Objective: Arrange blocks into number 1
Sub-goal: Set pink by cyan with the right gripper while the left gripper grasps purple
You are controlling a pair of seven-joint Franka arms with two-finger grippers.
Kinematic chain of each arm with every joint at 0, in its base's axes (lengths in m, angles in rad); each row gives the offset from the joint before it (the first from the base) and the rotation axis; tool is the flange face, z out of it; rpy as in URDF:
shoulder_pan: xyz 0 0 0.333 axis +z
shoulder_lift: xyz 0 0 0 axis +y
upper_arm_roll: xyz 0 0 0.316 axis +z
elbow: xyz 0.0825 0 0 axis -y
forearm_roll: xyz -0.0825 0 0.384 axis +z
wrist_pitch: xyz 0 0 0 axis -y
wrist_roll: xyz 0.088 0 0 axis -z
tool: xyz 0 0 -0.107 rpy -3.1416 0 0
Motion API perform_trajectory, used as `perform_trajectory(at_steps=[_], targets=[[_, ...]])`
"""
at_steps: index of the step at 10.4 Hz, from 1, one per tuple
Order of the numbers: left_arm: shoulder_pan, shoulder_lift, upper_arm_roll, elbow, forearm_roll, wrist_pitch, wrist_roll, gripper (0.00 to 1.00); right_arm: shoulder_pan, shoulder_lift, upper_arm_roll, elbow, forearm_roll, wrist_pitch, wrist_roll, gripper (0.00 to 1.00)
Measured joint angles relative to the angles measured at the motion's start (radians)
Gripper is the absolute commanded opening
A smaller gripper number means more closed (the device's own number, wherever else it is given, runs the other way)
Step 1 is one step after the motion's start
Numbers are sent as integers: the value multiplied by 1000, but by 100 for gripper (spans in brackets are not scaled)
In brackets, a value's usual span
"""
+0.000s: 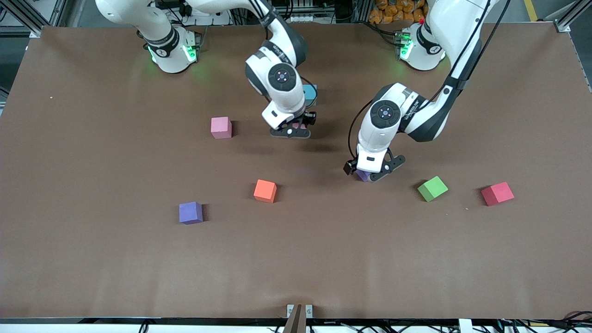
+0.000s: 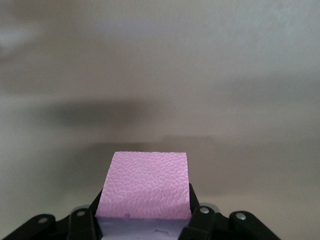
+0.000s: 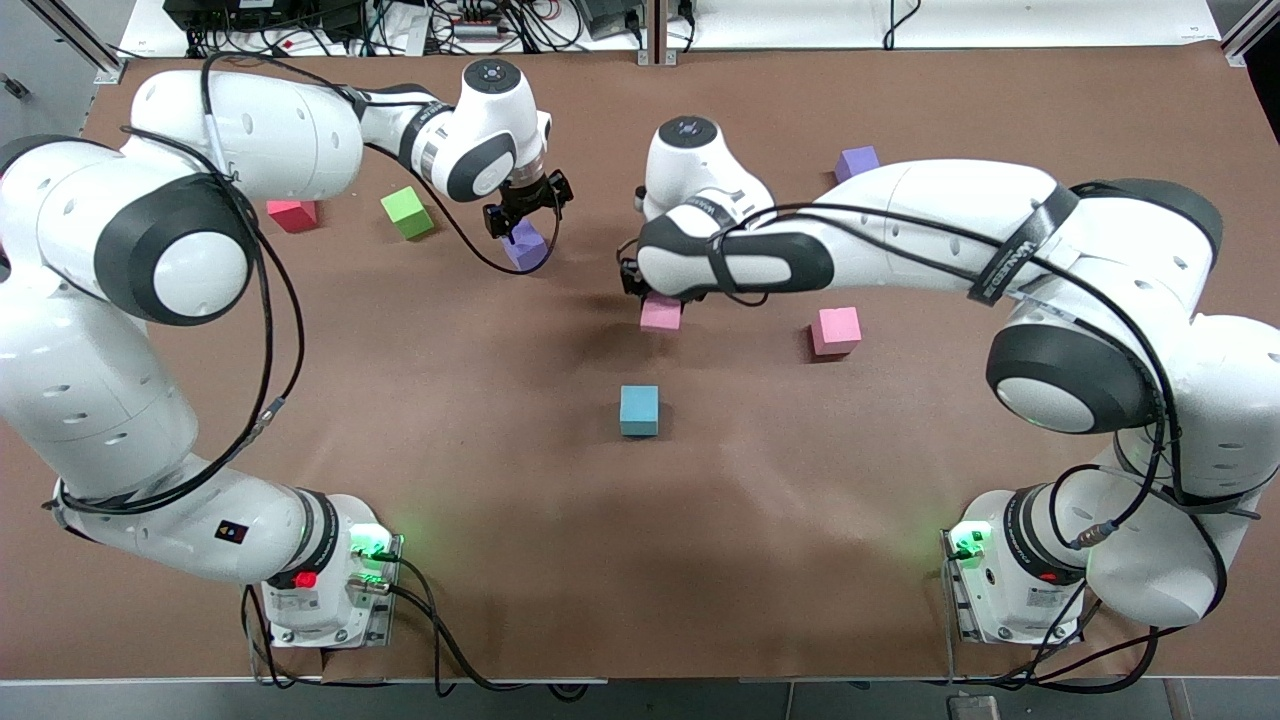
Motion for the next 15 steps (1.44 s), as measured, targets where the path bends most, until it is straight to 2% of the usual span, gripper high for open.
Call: perform_trajectory(at_steps=[4, 11, 12, 13, 14, 15], targets=[[-3, 22, 9, 2, 0, -9, 4, 100, 59, 61, 2, 0, 2, 46, 24, 59], [-4, 54, 34, 4, 0, -31, 45, 100, 113, 74, 33, 3, 30, 50, 78, 62], [-4, 60, 36, 6, 0, -31, 52, 85, 113, 75, 33, 3, 30, 50, 78, 63], [-4, 64, 37, 8, 0, -31, 54, 25, 113, 77, 33, 3, 30, 50, 79, 63], [-5, 69, 37, 11, 0, -31, 57, 0, 113, 79, 33, 3, 30, 50, 79, 63], [-6, 74, 37, 16, 0, -30, 63, 0, 113, 81, 33, 3, 30, 50, 79, 63]])
